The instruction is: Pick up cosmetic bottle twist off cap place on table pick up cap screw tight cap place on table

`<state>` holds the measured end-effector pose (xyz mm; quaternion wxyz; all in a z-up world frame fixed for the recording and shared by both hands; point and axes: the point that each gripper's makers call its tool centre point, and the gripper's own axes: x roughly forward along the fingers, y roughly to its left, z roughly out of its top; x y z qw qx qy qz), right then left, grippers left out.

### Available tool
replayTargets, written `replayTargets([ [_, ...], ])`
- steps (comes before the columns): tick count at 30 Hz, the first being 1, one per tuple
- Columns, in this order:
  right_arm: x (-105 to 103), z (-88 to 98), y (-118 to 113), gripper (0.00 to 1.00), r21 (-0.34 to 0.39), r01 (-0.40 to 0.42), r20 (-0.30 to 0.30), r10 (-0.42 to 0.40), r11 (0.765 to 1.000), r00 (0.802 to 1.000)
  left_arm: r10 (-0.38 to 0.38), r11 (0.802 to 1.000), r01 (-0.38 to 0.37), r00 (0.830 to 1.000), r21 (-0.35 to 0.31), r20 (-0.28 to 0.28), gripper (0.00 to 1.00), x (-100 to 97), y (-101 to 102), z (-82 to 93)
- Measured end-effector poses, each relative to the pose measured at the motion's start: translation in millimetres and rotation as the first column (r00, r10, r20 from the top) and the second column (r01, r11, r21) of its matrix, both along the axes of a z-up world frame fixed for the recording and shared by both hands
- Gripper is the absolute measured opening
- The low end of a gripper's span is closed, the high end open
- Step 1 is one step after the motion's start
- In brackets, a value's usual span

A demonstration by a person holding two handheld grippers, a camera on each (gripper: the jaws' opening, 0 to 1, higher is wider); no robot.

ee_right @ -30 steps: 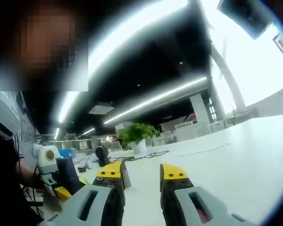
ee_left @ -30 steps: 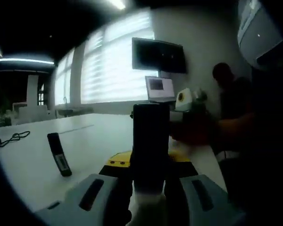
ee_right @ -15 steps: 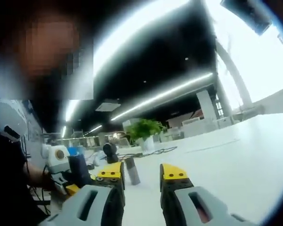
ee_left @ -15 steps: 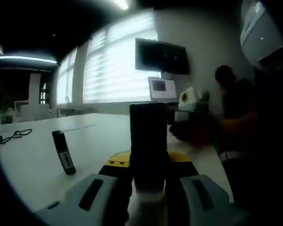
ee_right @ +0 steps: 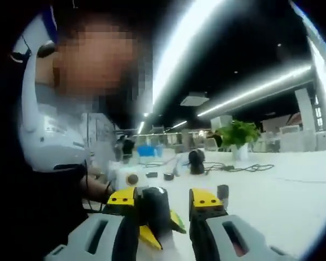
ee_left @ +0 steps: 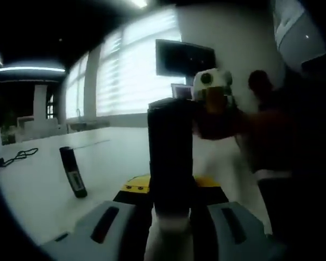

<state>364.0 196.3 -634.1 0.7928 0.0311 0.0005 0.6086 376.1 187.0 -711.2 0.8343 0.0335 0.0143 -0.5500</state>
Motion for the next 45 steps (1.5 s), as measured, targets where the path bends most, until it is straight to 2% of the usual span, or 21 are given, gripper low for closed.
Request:
replayTargets([
  [4,0,-6.5,13,0.29,-0.049,-0.086,-0.002,0.086,0.995,0.996,-0.020,1.000,0.020,1.000,-0.006,0.008,0.15,-2.8,-2,2.1],
  [8,-6,-10.5,27,0.27,-0.090,-0.185,-0.004,0.185,0.979,0.983,-0.018,0.999,0.018,1.000,-0.039,-0.015,0.15,0.9,1,7.7],
  [11,-3,-13.1,35,0.28,-0.122,-0.179,0.011,0.182,0.976,0.983,-0.007,0.999,0.006,1.000,-0.046,-0.016,0.15,0.1,1,9.0],
  [12,3,-14.4,36,0.28,-0.126,-0.151,-0.007,0.151,0.981,0.988,-0.005,0.999,0.004,1.000,-0.046,-0.018,0.15,0.3,1,9.0],
  [13,8,-13.7,38,0.29,-0.130,-0.115,0.007,0.116,0.985,0.993,0.002,0.999,-0.003,1.000,-0.046,-0.022,0.15,1.1,0,9.2],
  [15,15,-14.7,39,0.30,-0.137,-0.042,-0.008,0.041,0.990,0.999,0.024,0.999,-0.025,0.999,-0.045,-0.030,0.15,4.5,0,9.1],
  [17,11,-13.9,42,0.30,-0.133,0.017,0.010,-0.016,0.991,1.000,0.040,0.998,-0.041,0.999,-0.043,-0.031,0.15,6.4,-1,9.0],
  [19,6,-13.8,44,0.31,-0.125,0.075,0.024,-0.073,0.989,0.997,0.045,0.998,-0.047,0.999,-0.044,-0.029,0.15,6.7,-1,9.0],
  [22,7,-11.9,42,0.32,-0.098,0.200,0.028,-0.198,0.975,0.980,0.055,0.997,-0.057,0.998,-0.044,-0.030,0.15,6.3,-1,9.4],
  [24,9,-8.4,39,0.31,-0.071,0.287,0.016,-0.286,0.955,0.958,0.060,0.997,-0.062,0.998,-0.045,-0.035,0.15,5.2,-1,9.6],
  [26,8,-4.4,39,0.31,-0.036,0.323,-0.014,-0.324,0.946,0.946,0.066,0.997,-0.067,0.997,-0.044,-0.035,0.15,4.7,-2,9.7],
  [27,11,-3.8,36,0.31,-0.028,0.384,-0.035,-0.384,0.923,0.922,0.071,0.996,-0.073,0.997,-0.044,-0.033,0.15,4.6,-2,9.8],
  [29,11,-3.4,35,0.31,-0.016,0.452,-0.061,-0.452,0.892,0.890,0.074,0.996,-0.076,0.997,-0.044,-0.032,0.15,4.6,-1,9.9],
  [31,10,-4.2,33,0.31,-0.029,0.501,-0.041,-0.502,0.865,0.864,0.074,0.996,-0.075,0.997,-0.045,-0.032,0.15,4.1,-1,9.8],
  [34,12,-5.5,26,0.29,-0.034,0.591,-0.061,-0.592,0.806,0.804,0.077,0.996,-0.079,0.997,-0.044,-0.032,0.15,4.4,-1,9.8],
  [36,11,-6.5,24,0.29,-0.044,0.617,-0.060,-0.619,0.786,0.783,0.078,0.996,-0.080,0.996,-0.044,-0.030,0.15,4.3,0,9.7],
  [37,12,-8.1,20,0.29,-0.058,0.649,-0.062,-0.651,0.759,0.756,0.080,0.996,-0.082,0.996,-0.045,-0.029,0.15,4.4,0,9.7],
  [39,12,-11.4,19,0.28,-0.073,0.664,-0.076,-0.668,0.744,0.740,0.084,0.995,-0.086,0.996,-0.045,-0.030,0.15,4.6,0,9.7],
  [43,12,-17.9,18,0.20,-0.079,0.711,-0.107,-0.715,0.699,0.691,0.117,0.992,-0.118,0.993,-0.041,-0.024,0.15,9.5,3,9.8],
  [44,13,-18.9,17,0.18,-0.083,0.730,-0.101,-0.734,0.679,0.672,0.120,0.992,-0.121,0.992,-0.041,-0.026,0.15,9.9,4,9.7],
  [45,13,-20.8,18,0.17,-0.097,0.737,-0.078,-0.743,0.669,0.665,0.122,0.992,-0.123,0.992,-0.041,-0.024,0.15,9.7,4,9.8],
])
